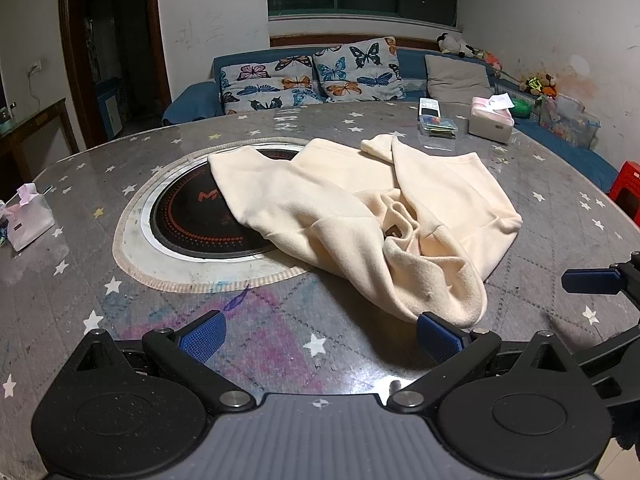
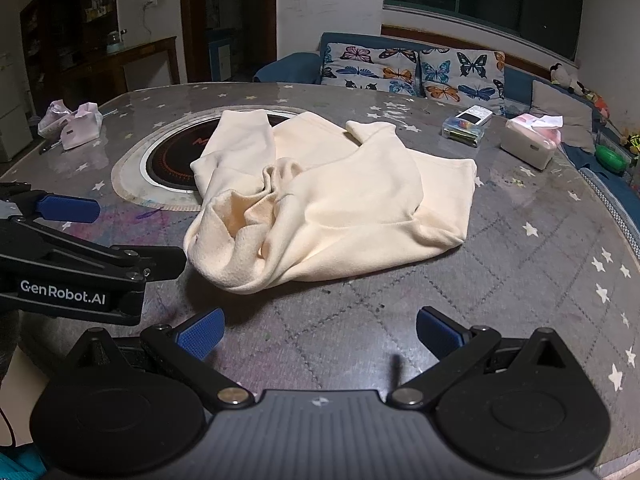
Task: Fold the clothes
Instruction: 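Move both open tools over the crumpled cream sweatshirt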
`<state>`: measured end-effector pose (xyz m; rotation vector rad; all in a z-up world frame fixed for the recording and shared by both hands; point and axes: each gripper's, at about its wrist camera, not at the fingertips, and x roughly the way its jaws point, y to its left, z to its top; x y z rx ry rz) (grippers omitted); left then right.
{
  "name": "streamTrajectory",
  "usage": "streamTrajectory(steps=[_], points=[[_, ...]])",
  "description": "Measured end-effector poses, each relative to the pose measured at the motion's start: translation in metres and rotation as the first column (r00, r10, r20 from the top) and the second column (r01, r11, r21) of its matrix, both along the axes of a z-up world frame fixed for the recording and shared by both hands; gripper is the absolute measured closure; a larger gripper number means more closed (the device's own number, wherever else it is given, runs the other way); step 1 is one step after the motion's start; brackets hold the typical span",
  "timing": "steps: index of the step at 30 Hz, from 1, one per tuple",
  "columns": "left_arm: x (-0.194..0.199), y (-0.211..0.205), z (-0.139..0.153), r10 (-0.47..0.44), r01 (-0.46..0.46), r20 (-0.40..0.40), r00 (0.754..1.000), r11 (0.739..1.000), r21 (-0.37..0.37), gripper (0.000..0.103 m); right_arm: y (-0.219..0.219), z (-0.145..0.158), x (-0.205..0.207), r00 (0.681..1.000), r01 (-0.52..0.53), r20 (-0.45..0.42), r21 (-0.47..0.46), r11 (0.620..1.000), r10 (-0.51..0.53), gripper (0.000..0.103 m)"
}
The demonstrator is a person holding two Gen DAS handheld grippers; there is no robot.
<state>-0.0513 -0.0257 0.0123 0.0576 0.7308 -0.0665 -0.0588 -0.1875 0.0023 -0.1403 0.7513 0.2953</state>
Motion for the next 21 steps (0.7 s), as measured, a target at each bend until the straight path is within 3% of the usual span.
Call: streamTrajectory(steps=[21], points=[[0.018, 0.007, 0.008, 0.009, -0.009, 0.007, 1.0, 1.0, -0.001, 0.0, -0.002, 0.032, 0.005, 0.996, -0.067, 0.059, 0.035, 0.997, 0.065, 0.0]])
